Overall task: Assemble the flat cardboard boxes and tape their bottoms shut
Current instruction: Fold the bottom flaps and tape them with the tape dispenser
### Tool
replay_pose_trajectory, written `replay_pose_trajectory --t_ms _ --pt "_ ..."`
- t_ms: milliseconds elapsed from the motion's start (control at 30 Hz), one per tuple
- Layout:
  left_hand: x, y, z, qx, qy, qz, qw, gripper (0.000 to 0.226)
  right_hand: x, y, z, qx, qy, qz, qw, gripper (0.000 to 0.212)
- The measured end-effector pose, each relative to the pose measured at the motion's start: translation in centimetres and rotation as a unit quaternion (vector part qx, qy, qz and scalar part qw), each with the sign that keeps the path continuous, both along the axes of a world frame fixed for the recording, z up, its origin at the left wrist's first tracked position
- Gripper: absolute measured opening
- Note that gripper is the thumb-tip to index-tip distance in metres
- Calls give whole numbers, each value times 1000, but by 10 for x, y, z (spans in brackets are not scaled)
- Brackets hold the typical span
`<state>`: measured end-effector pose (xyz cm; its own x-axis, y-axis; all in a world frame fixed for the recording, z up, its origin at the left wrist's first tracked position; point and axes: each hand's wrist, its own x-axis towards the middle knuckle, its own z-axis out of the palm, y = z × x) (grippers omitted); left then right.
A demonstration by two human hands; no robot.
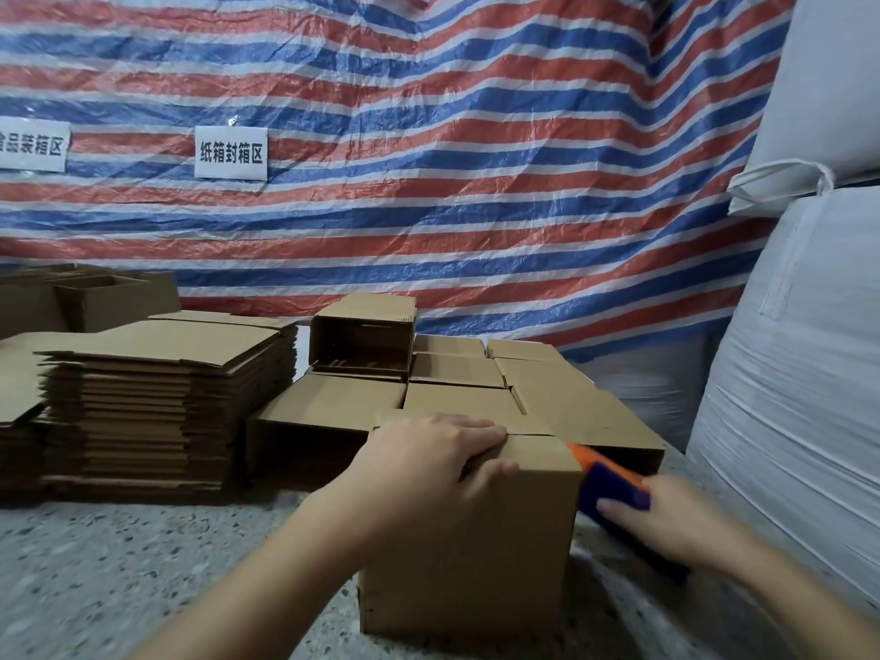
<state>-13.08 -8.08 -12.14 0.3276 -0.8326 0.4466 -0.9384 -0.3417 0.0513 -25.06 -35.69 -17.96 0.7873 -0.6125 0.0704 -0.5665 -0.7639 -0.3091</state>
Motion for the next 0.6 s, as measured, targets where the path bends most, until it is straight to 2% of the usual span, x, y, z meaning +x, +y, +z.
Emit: replay_pose_trajectory --t_ms 133,200,267,367,500,533,600 --pt "1 -1 0 1 -9 2 1000 59 -4 22 87 140 -198 6 970 54" --pt "1 -1 2 7 -7 3 1000 59 0 39 128 203 -235 59 949 72" --pt "-1 0 2 12 -1 2 1000 59 9 54 158 275 -229 125 925 78" --pt "-4 1 3 22 0 11 1000 59 27 73 181 360 -186 189 894 66" --pt "-5 1 7 16 27 -8 999 55 49 85 187 361 -92 175 911 69" --pt "-5 2 8 8 52 -14 998 51 52 85 187 358 -73 174 915 71" --pt "-5 7 7 -59 162 -32 984 41 56 82 186 347 -59 173 920 74"
